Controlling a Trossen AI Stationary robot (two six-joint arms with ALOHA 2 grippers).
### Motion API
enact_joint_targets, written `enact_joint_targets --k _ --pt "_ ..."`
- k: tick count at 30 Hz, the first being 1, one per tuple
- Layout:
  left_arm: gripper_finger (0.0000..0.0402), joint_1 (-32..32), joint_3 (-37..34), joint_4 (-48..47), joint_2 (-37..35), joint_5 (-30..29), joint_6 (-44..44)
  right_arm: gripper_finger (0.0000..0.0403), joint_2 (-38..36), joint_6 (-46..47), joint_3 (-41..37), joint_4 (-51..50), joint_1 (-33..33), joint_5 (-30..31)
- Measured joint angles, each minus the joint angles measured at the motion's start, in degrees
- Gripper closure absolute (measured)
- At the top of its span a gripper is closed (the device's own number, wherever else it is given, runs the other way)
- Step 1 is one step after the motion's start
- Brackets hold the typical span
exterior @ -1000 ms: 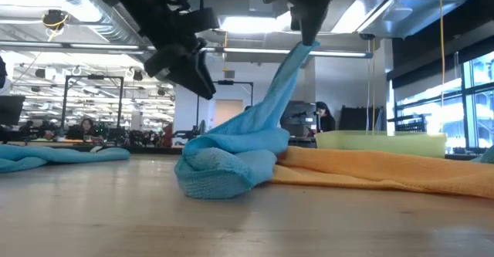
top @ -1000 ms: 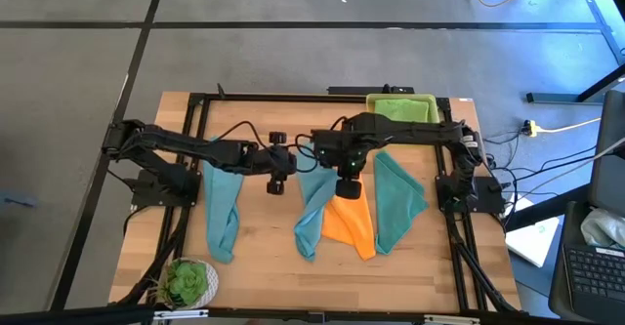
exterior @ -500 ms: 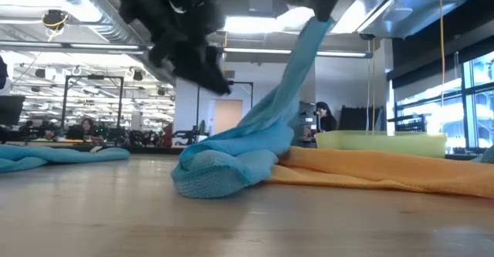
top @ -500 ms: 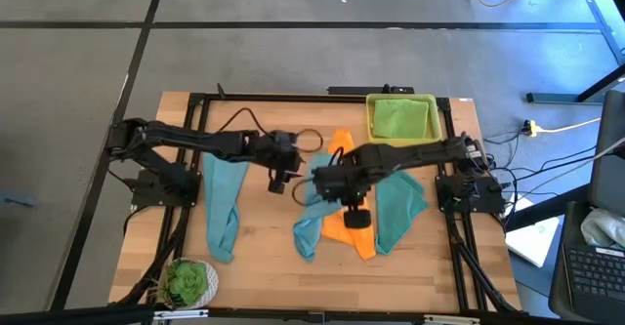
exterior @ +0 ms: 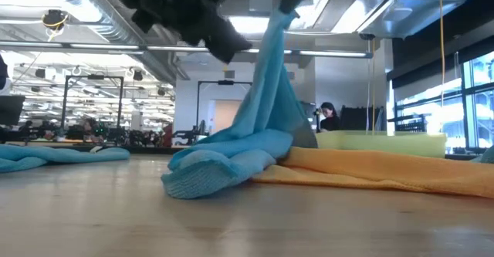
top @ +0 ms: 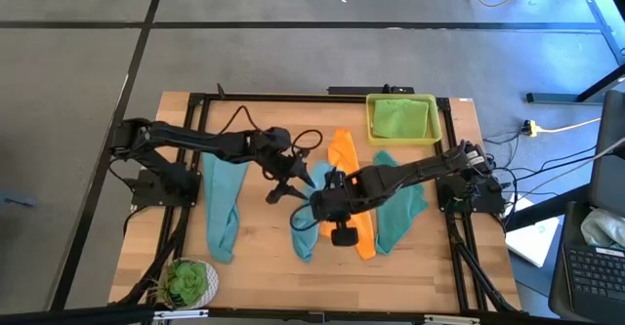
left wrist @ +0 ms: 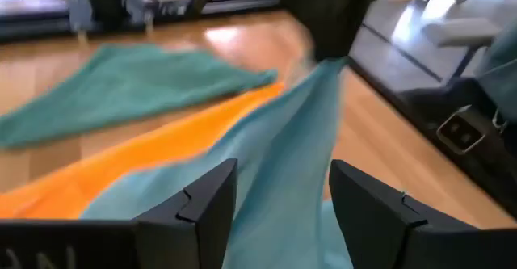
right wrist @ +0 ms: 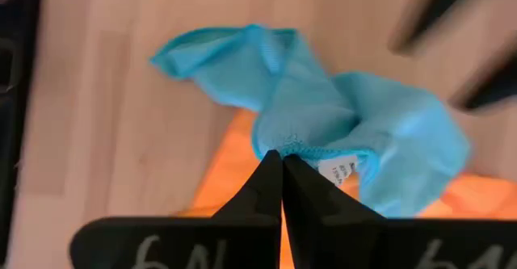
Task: Fold microfiber towels
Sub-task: Fold the middle blue microfiber cloth
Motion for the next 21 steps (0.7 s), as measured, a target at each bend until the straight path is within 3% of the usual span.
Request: enact_joint_targets --k 5,9,21 --pt "0.0211 -4.4 0.0 -2.9 -0.5 -10.7 -1.4 0.0399 0.2 5.2 -0.8 3.1 2.1 -5.8" --pt "0.0211 -7.4 0.0 -5.9 -0.1 -17.5 -1.1 0.0399 0.5 12.2 -7.0 8.3 7.4 -7.1" --pt "0.0211 -10.5 0.6 -1.7 -0.1 -21.0 1.6 0.0399 0.5 43.9 -30.8 33.8 19.0 -7.1"
